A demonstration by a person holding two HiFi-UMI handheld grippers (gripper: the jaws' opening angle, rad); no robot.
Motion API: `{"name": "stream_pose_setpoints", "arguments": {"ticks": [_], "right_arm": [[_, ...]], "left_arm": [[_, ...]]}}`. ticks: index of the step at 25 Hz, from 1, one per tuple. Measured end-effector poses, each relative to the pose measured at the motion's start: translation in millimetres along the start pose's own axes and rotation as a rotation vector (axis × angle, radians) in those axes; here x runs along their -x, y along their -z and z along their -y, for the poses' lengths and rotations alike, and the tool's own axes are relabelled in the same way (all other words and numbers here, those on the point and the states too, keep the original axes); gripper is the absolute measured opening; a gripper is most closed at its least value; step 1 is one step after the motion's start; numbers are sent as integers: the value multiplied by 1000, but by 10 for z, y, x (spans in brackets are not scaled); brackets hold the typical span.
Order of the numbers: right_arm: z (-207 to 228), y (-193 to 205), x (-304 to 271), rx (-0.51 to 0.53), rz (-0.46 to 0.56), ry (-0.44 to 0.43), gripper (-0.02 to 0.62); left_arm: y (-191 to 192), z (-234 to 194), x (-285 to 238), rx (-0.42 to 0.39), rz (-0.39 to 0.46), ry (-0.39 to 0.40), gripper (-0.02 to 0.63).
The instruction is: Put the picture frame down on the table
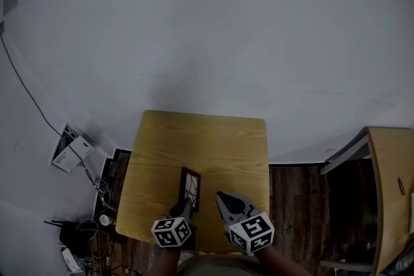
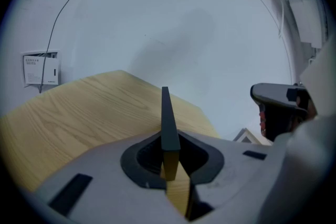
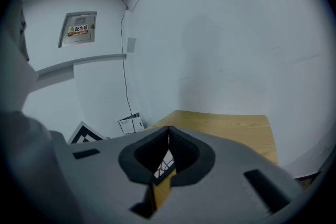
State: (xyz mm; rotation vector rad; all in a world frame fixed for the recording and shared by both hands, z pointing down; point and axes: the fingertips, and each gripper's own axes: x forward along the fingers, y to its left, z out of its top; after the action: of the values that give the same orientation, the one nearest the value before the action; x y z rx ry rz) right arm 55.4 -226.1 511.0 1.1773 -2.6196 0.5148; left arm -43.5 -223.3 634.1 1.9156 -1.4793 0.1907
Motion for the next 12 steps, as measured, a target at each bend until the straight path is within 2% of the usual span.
{"name": "stream_pose_setpoints", "arguments": {"ticks": [12], "right_arm": [[31,23,40,-4,0,-2,0]], "left_arm": [[4,-156,-32,-15,-9,-66,49]]}}
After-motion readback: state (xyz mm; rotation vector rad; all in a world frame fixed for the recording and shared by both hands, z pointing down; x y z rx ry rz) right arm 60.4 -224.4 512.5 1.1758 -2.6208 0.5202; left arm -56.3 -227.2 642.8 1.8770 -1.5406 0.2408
